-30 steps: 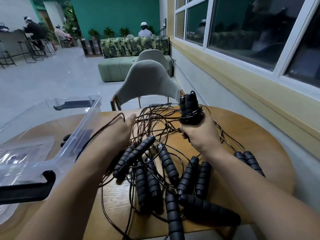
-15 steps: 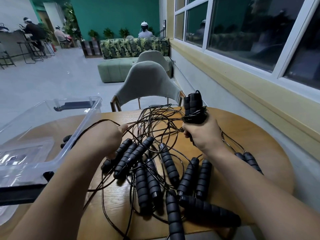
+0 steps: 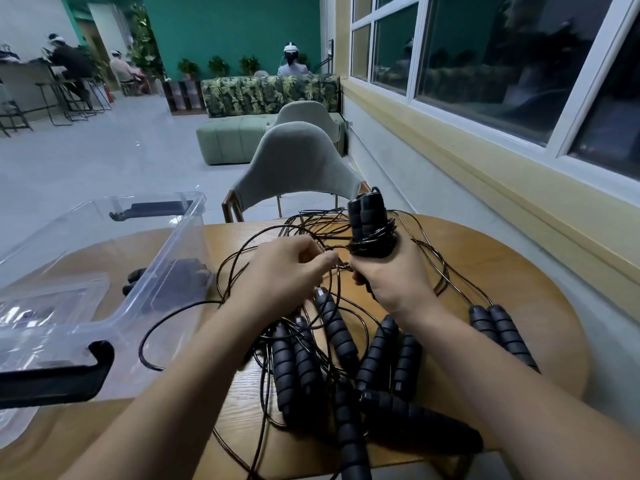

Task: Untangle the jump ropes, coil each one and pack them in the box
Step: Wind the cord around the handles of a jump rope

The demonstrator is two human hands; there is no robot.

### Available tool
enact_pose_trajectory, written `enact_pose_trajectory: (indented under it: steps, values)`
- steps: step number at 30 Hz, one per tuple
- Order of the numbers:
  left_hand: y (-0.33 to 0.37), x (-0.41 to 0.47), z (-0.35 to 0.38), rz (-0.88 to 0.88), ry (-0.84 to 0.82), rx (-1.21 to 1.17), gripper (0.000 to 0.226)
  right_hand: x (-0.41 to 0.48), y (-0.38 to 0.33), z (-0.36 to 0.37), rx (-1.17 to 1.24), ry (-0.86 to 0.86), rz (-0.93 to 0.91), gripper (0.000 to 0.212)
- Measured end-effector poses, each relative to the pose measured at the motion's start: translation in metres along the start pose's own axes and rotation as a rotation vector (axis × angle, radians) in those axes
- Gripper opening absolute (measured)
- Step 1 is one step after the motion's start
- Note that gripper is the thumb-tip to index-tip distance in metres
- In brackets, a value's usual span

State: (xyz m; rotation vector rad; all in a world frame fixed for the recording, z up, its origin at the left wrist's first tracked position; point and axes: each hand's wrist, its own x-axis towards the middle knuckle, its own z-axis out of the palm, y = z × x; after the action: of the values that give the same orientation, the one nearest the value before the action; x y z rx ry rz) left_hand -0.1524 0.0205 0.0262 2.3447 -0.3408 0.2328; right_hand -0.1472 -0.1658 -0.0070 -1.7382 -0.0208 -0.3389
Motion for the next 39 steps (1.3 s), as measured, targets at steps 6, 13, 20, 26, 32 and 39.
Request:
enact_pose_trajectory:
  steps: [6,13,20,26,32,39]
  values:
    - [-0.006,0.005,0.013,-0.117,-0.04,0.11,0.047,-0.007,0.003,0.008,-0.083,-0.034,-0.048,0.039]
    - [-0.01,0.009,0.007,-0.11,-0.06,0.071,0.027,-0.004,0.007,0.009,-0.181,-0.029,-0.066,0.03]
    - [0.002,0.0,-0.031,0.02,-0.027,-0.165,0.028,0.002,0.013,0.009,-0.239,0.028,-0.031,0.035]
    - [0.004,-0.004,-0.071,0.118,0.077,-0.553,0.023,0.01,0.015,0.006,-0.262,0.069,-0.001,0.031]
    - [-0.007,0.001,-0.111,0.111,0.23,-1.138,0.024,0.021,0.018,-0.009,-0.325,0.125,0.0,0.027]
    - [-0.042,0.008,-0.102,-0.285,0.269,-0.142,0.026,0.029,0.024,-0.025,-0.273,0.218,0.04,0.024]
